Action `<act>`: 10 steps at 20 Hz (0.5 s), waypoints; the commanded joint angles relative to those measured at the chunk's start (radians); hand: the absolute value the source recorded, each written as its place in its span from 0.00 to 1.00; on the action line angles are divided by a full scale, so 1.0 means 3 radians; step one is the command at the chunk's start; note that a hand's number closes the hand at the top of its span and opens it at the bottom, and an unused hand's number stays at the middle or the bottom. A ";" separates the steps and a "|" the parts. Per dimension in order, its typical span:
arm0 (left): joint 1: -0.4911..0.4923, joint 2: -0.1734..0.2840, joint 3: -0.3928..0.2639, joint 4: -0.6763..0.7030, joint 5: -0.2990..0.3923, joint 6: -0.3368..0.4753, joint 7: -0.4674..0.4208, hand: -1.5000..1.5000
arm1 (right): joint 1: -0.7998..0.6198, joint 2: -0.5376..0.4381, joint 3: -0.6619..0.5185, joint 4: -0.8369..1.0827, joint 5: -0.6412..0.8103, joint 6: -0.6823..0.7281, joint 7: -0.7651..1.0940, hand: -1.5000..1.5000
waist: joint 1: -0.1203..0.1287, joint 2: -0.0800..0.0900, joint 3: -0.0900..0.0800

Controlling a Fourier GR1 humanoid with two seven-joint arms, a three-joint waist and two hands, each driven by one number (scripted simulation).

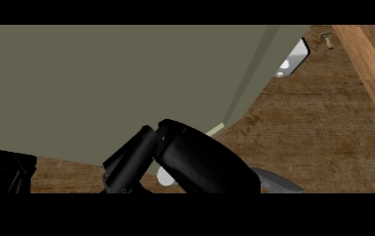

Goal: Pick up the wine, place it into the cabinet and close the cabinet

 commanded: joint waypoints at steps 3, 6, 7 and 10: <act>-0.0150 -0.0017 0.0109 0.0063 0.0023 -0.0077 0.0097 1.00 | -0.0703 0.0016 -0.0359 0.0825 -0.0428 -0.0164 -0.0383 1.00 | 0.0006 0.0009 0.0000; 0.0089 -0.0018 0.0227 0.0119 0.0005 -0.0317 -0.0034 1.00 | -0.0656 0.0017 -0.0382 0.0947 -0.0456 -0.0166 -0.0453 1.00 | -0.0003 0.0000 0.0000; 0.0192 -0.0144 0.0173 -0.0144 -0.0042 -0.0149 0.0049 1.00 | -0.0455 0.0017 -0.0258 0.0944 -0.0404 -0.0145 -0.0485 1.00 | -0.0008 -0.0003 0.0002; 0.0122 -0.0099 0.0296 -0.0038 0.0053 -0.0262 0.0057 1.00 | -0.0667 0.0017 -0.0523 0.1306 -0.0547 -0.0132 -0.0563 1.00 | -0.0003 0.0002 0.0001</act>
